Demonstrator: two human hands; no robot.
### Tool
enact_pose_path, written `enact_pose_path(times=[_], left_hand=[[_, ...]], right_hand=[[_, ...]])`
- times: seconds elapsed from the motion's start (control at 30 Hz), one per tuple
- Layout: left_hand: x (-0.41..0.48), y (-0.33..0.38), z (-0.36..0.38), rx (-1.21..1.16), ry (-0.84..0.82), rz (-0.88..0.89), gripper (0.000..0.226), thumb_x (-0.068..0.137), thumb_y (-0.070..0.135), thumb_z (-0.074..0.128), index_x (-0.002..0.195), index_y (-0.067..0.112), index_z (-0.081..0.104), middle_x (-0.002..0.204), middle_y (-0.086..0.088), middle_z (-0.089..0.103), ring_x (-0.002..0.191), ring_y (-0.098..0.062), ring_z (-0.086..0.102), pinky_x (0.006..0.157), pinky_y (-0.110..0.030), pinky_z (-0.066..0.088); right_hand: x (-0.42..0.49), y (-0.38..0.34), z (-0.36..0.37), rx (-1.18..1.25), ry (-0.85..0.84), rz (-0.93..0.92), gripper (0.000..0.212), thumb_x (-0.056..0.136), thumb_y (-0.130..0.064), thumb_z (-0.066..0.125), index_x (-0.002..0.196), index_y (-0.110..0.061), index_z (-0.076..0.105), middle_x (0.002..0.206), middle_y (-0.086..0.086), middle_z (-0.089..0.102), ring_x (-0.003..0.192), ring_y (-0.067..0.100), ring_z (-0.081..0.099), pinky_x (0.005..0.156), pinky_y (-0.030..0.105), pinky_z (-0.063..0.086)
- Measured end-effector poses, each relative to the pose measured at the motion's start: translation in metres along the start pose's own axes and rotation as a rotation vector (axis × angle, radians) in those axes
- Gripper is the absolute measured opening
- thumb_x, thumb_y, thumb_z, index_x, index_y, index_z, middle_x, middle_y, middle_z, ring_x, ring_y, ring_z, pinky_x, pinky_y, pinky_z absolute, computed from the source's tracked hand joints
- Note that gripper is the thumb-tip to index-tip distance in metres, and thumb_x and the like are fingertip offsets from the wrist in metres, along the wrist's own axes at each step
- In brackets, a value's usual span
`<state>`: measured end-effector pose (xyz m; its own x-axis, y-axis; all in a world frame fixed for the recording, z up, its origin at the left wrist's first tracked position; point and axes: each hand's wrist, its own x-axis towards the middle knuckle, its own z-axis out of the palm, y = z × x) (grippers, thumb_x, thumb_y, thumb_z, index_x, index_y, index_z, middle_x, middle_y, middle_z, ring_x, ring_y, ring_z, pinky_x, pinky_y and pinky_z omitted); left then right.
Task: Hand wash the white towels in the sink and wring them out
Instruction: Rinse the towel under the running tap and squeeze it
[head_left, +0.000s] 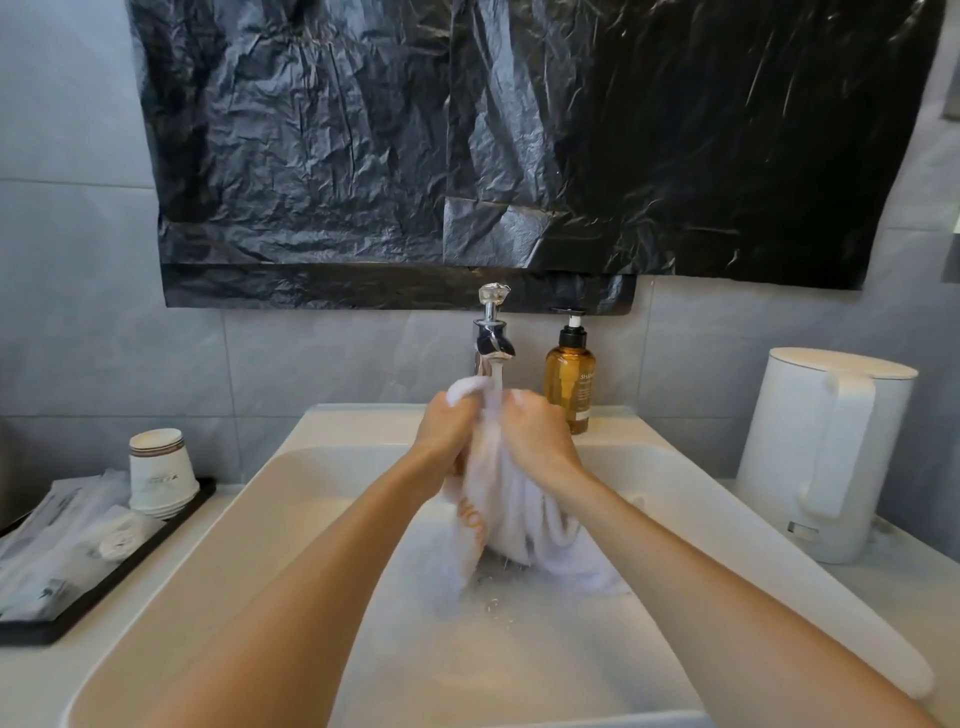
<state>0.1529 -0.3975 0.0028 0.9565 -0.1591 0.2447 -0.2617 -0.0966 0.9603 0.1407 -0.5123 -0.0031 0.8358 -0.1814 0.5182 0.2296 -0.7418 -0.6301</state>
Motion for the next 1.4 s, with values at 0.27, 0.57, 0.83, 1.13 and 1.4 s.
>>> enact_pose_path(times=[0.27, 0.57, 0.83, 1.13, 1.4], left_hand=[[-0.009, -0.009, 0.007, 0.178, -0.485, -0.185, 0.077, 0.066, 0.055, 0.082, 0.129, 0.034, 0.043, 0.119, 0.003, 0.061, 0.105, -0.017, 0.061, 0.098, -0.041, 0.046], [0.008, -0.008, -0.01, -0.25, -0.04, -0.256, 0.027, 0.094, 0.035, 0.06, 0.092, 0.009, 0.067, 0.089, -0.01, 0.069, 0.078, -0.023, 0.063, 0.074, -0.031, 0.05], [0.018, 0.002, -0.04, -0.525, 0.18, -0.269, 0.027, 0.095, 0.035, 0.058, 0.097, 0.008, 0.064, 0.089, -0.012, 0.068, 0.08, -0.023, 0.064, 0.069, -0.033, 0.052], [0.019, 0.002, -0.04, -0.039, 0.377, -0.139, 0.048, 0.094, 0.042, 0.056, 0.123, 0.003, 0.053, 0.117, -0.015, 0.061, 0.106, -0.032, 0.057, 0.087, -0.038, 0.045], [0.012, -0.027, -0.047, 0.922, 0.086, -0.241, 0.059, 0.089, 0.063, 0.041, 0.136, 0.029, 0.043, 0.139, -0.012, 0.049, 0.129, -0.035, 0.042, 0.101, -0.042, 0.036]], right_hand=[[0.024, 0.005, -0.05, 0.614, 0.159, 0.542, 0.031, 0.102, -0.032, 0.04, 0.11, -0.006, 0.054, 0.101, 0.012, 0.053, 0.092, 0.025, 0.051, 0.071, 0.029, 0.039], [0.019, 0.03, -0.051, 0.09, -0.018, 0.255, 0.047, 0.096, -0.049, 0.047, 0.11, -0.005, 0.054, 0.096, 0.009, 0.059, 0.087, 0.024, 0.056, 0.071, 0.031, 0.04], [0.003, 0.024, -0.046, -0.134, -0.461, 0.15, 0.102, 0.057, -0.091, 0.041, 0.115, -0.009, 0.052, 0.106, 0.003, 0.06, 0.098, 0.021, 0.059, 0.081, 0.033, 0.047], [0.01, 0.03, -0.038, 0.078, -0.453, 0.037, 0.023, 0.096, -0.018, 0.05, 0.081, -0.004, 0.061, 0.075, 0.006, 0.051, 0.072, 0.018, 0.048, 0.067, 0.032, 0.038], [0.021, 0.018, -0.047, 0.457, -0.026, 0.117, 0.019, 0.101, -0.013, 0.039, 0.094, -0.01, 0.056, 0.084, 0.004, 0.053, 0.081, 0.018, 0.05, 0.067, 0.027, 0.039]])
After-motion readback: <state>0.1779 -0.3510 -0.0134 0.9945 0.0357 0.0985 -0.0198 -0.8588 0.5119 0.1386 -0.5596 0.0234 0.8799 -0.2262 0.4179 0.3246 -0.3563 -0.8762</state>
